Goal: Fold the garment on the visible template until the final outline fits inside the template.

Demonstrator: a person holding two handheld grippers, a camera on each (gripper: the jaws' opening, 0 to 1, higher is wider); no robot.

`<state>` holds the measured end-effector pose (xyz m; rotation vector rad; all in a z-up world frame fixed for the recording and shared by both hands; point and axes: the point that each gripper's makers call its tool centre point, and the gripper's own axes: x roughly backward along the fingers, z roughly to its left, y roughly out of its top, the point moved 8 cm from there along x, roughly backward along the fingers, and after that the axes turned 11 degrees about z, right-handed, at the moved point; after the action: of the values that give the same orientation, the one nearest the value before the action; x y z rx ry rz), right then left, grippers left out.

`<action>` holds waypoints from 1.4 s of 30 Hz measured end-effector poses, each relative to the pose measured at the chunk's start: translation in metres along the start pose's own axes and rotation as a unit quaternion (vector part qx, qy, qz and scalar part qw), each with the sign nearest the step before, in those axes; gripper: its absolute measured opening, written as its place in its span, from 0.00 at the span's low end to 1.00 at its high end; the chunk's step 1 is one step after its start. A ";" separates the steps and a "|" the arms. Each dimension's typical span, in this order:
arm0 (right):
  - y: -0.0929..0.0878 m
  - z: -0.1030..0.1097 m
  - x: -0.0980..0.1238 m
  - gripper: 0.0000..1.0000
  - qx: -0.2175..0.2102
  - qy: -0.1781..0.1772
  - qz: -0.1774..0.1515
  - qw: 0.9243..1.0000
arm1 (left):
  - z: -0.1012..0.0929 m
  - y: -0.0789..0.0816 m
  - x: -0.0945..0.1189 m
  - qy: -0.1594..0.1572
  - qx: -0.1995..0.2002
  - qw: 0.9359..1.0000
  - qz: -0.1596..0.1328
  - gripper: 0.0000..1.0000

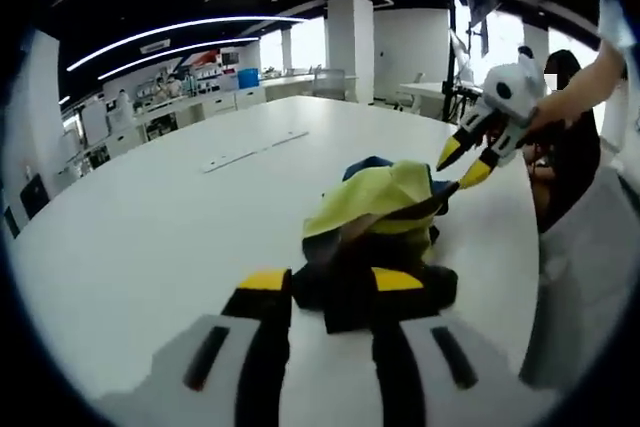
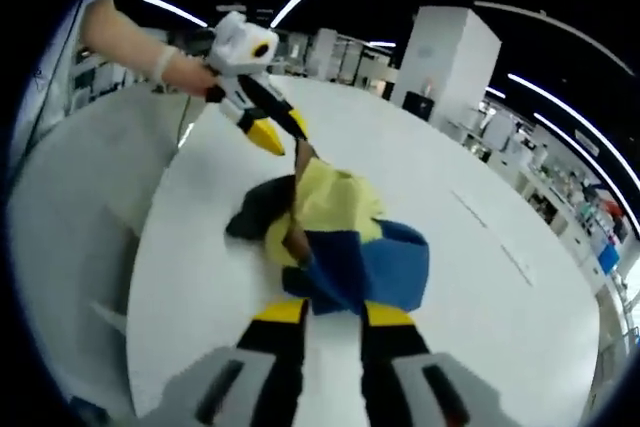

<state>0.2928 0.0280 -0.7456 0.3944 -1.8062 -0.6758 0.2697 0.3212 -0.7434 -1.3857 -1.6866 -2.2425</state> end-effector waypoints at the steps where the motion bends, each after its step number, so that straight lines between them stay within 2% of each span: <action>1: 0.001 0.000 -0.001 0.14 0.001 -0.002 -0.002 1.000 | 0.000 -0.001 0.000 0.003 -0.002 1.000 0.000 0.23; 4: 0.004 0.000 -0.003 0.11 0.041 -0.021 -0.006 0.999 | 0.001 -0.002 -0.001 0.007 0.004 1.000 0.001 0.18; 7: 0.005 0.003 -0.007 0.10 0.046 -0.009 -0.007 0.999 | -0.002 -0.002 -0.003 0.016 -0.004 1.000 0.001 0.12; 12: 0.004 0.003 -0.014 0.05 0.062 -0.006 0.001 0.998 | -0.003 -0.004 -0.009 0.018 -0.010 1.000 0.006 0.12; 15: 0.003 0.002 -0.015 0.00 0.054 -0.008 0.004 0.999 | -0.007 0.000 -0.011 0.027 -0.025 0.999 0.008 0.10; 19: 0.002 0.001 -0.013 0.00 0.042 -0.009 -0.001 0.999 | -0.009 0.000 -0.013 0.026 -0.025 0.999 0.006 0.08; 24: 0.004 -0.002 -0.005 0.00 0.016 -0.016 -0.010 1.000 | -0.007 0.001 -0.014 0.031 -0.022 0.999 0.002 0.04; 30: 0.014 -0.012 0.013 0.00 -0.060 -0.041 -0.042 0.996 | -0.005 0.011 -0.004 0.029 -0.011 0.999 -0.021 0.00; 32: 0.020 -0.016 0.023 0.00 -0.103 -0.042 -0.068 0.991 | -0.007 0.017 0.001 0.017 -0.002 0.999 -0.030 0.00; 36: 0.029 -0.028 0.043 0.00 -0.139 -0.061 -0.098 0.984 | -0.005 0.027 0.010 0.011 0.006 0.999 -0.038 0.00; 40: 0.039 -0.042 0.066 0.00 -0.178 -0.076 -0.135 0.972 | -0.003 0.048 0.026 0.006 0.013 0.998 -0.067 0.00; 42: 0.043 -0.047 0.078 0.00 -0.193 -0.081 -0.153 0.966 | -0.004 0.065 0.039 0.004 0.013 0.997 -0.077 0.00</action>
<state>0.3143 0.0051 -0.6500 0.3645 -1.7268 -1.2843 0.2749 0.3088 -0.6691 -1.2807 -1.8744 -2.2889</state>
